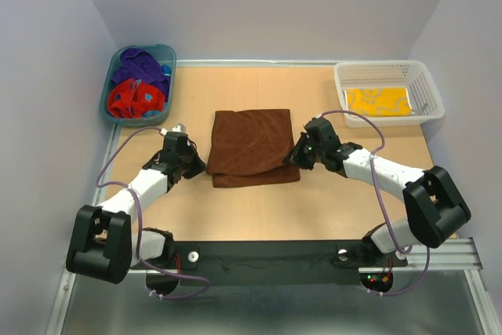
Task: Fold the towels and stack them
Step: Fold the towel
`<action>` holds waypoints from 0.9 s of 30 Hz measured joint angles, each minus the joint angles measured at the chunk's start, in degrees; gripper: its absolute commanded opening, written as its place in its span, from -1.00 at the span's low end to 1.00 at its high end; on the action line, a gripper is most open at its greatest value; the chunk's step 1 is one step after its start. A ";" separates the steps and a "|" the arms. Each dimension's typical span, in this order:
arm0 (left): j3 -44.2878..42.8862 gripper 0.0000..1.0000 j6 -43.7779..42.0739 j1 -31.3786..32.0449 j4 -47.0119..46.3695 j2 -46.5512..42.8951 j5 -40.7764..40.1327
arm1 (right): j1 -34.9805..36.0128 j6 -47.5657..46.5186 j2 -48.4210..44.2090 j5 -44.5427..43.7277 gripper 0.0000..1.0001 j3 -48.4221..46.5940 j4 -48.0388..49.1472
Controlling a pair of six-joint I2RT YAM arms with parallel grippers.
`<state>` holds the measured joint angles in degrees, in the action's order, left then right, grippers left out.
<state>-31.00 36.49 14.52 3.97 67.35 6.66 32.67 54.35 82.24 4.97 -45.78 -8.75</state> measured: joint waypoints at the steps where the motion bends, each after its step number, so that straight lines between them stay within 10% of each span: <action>1: 0.33 -0.95 0.02 0.00 -0.50 0.63 0.31 | 0.00 -0.02 0.09 0.04 -0.99 0.00 0.00; 15: 2.82 -0.14 1.18 0.00 -2.21 4.74 0.79 | 0.00 -0.22 2.54 0.44 -0.99 0.00 -0.02; 27: 3.65 -0.53 2.05 0.00 -3.56 4.48 0.98 | 0.00 -0.55 2.54 0.42 -0.99 0.00 0.00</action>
<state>-27.35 38.54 14.52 0.40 71.83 7.64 32.67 53.80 84.77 5.39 -45.78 -8.75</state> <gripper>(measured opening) 0.332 0.019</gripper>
